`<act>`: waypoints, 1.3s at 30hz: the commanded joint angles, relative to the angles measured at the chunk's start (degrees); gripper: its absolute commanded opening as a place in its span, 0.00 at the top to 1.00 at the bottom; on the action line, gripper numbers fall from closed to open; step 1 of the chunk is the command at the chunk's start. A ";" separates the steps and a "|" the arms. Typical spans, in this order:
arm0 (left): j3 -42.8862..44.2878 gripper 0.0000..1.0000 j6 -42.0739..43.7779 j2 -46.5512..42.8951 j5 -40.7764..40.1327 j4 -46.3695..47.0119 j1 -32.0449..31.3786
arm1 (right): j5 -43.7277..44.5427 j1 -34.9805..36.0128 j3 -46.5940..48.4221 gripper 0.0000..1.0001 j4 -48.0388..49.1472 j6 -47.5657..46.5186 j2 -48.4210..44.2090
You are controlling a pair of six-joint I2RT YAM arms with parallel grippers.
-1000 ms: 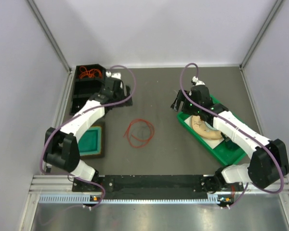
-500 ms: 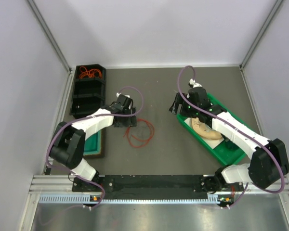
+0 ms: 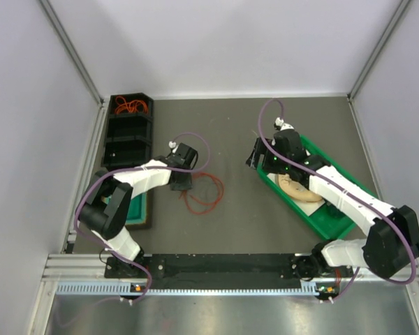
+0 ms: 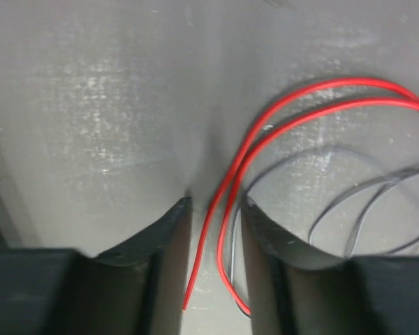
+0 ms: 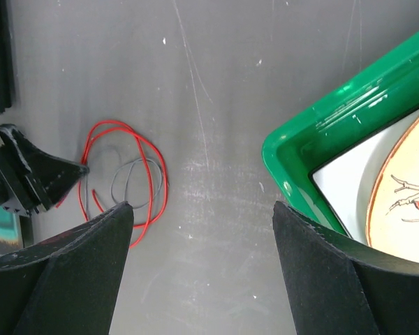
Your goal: Untangle the cables
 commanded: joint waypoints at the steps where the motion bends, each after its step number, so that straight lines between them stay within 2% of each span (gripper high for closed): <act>1: -1.85 0.72 -2.96 1.39 -3.15 0.11 -0.34 | 0.83 0.76 -0.36 0.20 0.52 0.68 -2.76; 3: -2.29 0.80 -3.23 2.00 -3.06 0.46 -0.35 | 1.18 1.02 -0.71 0.20 0.26 0.77 -3.46; 4: -2.29 0.90 -3.23 2.09 -2.80 0.64 -0.35 | 1.18 1.02 -0.80 0.20 0.17 0.77 -3.64; 6: -1.86 1.00 -3.32 1.83 -2.01 0.99 -0.52 | 1.44 1.11 -1.15 0.20 0.08 0.85 -4.26; 15: 3.50 1.00 -1.65 -4.93 0.19 -2.77 -0.96 | 2.41 1.46 -2.30 0.20 -0.27 1.56 -6.02; 24: 12.99 1.00 0.63 -13.63 -1.22 -7.71 -1.05 | 2.59 1.99 -2.03 0.20 -0.09 1.65 -5.75; 31: 12.30 1.00 1.60 -13.73 -2.44 -5.07 -1.05 | 2.59 2.17 -2.03 0.20 0.08 1.73 -5.31; 34: 12.21 0.79 1.43 -9.78 -1.04 -5.60 -1.14 | 2.67 2.34 -2.21 0.20 0.00 1.73 -5.40; 35: 12.47 0.67 1.34 -7.16 -0.60 -5.86 -1.14 | 2.76 2.34 -2.21 0.20 -0.09 1.73 -5.40; 36: 12.82 0.60 0.38 -5.74 -0.77 -6.82 -1.22 | 2.68 2.43 -2.30 0.20 -0.01 1.73 -5.40; 38: 12.47 0.55 -0.07 -2.23 -3.23 -6.48 -1.31 | 2.94 2.52 -2.30 0.20 -0.09 1.73 -5.40; 39: 12.47 0.49 -0.33 -1.26 -4.02 -6.39 -1.40 | 2.85 2.52 -2.30 0.20 -0.01 1.65 -5.31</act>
